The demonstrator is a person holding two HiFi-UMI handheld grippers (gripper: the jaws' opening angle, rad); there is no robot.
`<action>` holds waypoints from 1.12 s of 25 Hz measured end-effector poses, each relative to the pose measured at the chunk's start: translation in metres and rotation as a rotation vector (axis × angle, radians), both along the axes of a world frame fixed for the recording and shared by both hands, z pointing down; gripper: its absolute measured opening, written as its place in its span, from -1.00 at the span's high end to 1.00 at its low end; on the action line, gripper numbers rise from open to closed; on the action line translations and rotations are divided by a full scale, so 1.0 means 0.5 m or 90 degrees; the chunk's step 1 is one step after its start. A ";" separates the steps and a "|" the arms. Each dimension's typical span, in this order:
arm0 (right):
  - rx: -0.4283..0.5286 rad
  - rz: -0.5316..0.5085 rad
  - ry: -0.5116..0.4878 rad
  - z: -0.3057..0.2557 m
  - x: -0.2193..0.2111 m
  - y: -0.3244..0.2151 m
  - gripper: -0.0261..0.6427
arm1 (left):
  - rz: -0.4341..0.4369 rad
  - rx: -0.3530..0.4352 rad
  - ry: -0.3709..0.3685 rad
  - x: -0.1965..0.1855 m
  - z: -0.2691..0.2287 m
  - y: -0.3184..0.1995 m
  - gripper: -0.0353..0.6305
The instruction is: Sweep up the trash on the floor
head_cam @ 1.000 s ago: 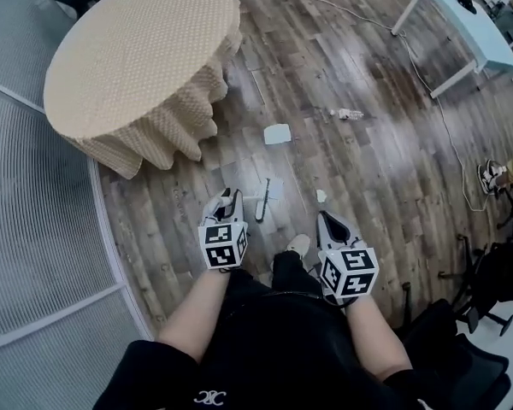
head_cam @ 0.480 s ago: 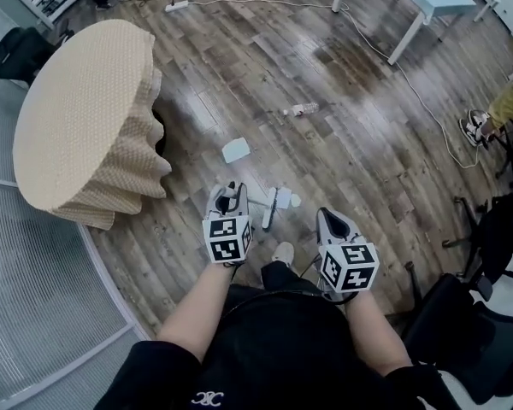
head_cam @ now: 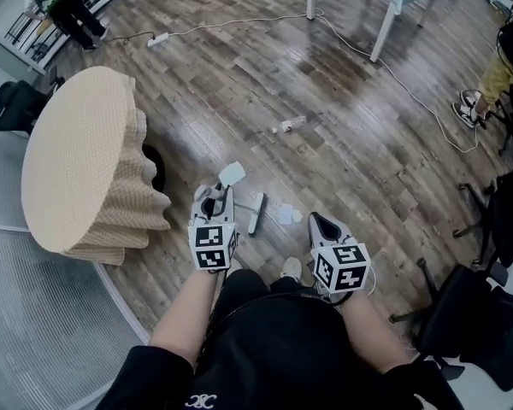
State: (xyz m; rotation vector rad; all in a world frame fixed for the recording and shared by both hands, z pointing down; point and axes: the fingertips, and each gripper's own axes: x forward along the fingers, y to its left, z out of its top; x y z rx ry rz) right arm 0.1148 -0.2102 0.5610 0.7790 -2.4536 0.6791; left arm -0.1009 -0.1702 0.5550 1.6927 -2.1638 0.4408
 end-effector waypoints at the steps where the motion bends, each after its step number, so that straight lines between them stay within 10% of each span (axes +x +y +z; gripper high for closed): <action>1: -0.001 0.004 -0.002 -0.001 -0.001 -0.004 0.88 | 0.009 0.001 -0.014 -0.008 -0.010 -0.007 0.66; 13: 0.007 0.064 0.023 0.002 -0.146 -0.098 0.88 | 0.051 -0.014 -0.096 -0.266 -0.011 -0.089 0.66; 22: 0.012 0.122 0.062 -0.013 -0.317 -0.179 0.88 | 0.074 -0.052 -0.067 -0.490 0.072 -0.163 0.66; 28: -0.005 0.170 0.084 -0.003 -0.366 -0.201 0.88 | 0.146 -0.090 -0.040 -0.508 0.136 -0.201 0.66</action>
